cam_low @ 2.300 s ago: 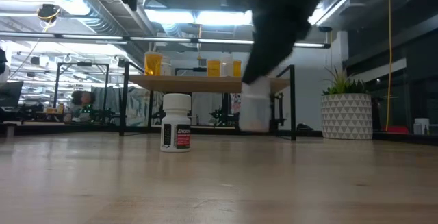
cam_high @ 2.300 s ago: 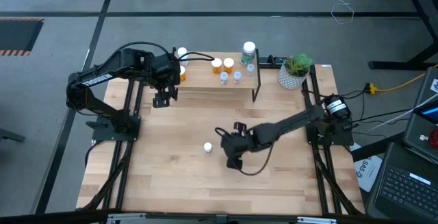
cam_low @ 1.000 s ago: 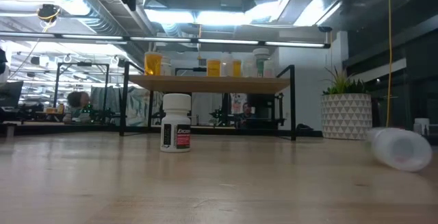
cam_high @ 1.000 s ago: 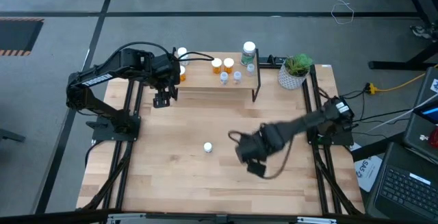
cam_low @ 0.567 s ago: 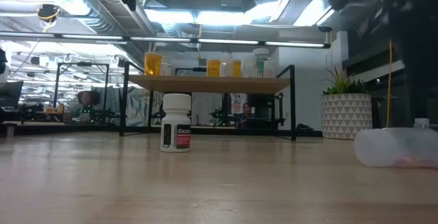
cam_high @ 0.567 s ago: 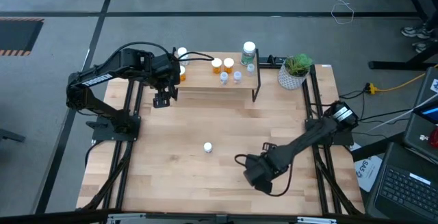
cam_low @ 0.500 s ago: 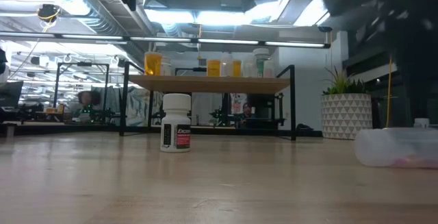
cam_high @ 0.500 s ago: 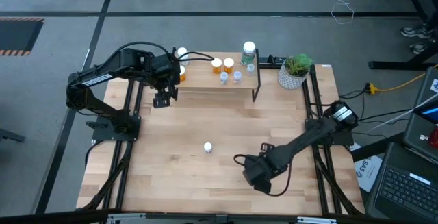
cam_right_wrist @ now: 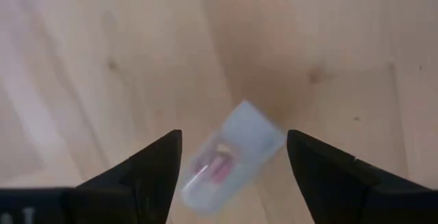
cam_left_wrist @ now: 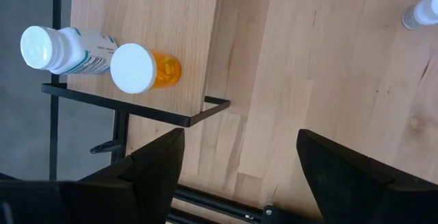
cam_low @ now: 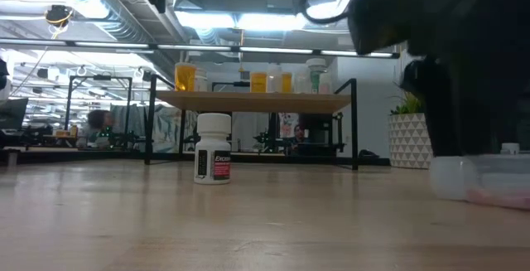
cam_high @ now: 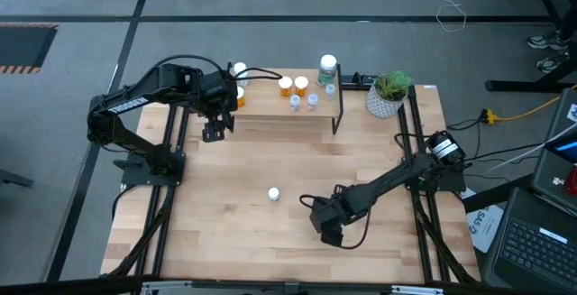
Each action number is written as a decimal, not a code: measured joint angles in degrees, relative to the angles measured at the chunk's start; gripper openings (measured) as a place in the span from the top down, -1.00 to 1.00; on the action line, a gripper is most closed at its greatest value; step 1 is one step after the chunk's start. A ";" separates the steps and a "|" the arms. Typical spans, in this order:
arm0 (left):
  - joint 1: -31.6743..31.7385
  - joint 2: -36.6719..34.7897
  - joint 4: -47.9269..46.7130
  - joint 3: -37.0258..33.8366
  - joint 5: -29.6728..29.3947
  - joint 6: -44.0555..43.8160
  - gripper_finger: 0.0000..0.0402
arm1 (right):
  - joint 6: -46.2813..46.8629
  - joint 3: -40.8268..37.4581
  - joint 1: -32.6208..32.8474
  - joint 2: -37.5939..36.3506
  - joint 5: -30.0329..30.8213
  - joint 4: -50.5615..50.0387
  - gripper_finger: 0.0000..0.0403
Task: Pick and place medicine bottles onto shelf by color
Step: Put the transparent medicine bottle on the shelf
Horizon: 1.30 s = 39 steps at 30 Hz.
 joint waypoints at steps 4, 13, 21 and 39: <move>-0.01 0.00 0.01 0.00 0.00 0.00 -0.39 | 5.90 0.00 -0.53 1.54 -0.04 0.92 -0.32; 0.00 0.00 0.01 0.00 0.00 0.13 -0.39 | 9.90 0.00 -0.56 3.99 -2.41 0.01 -0.32; -0.01 0.00 0.03 0.00 0.00 0.17 -0.39 | 12.47 0.02 -0.56 3.99 -2.57 -7.33 -0.31; -0.02 0.00 0.03 0.00 0.00 0.22 -0.39 | 14.78 0.02 -0.89 3.99 0.02 -10.03 -0.18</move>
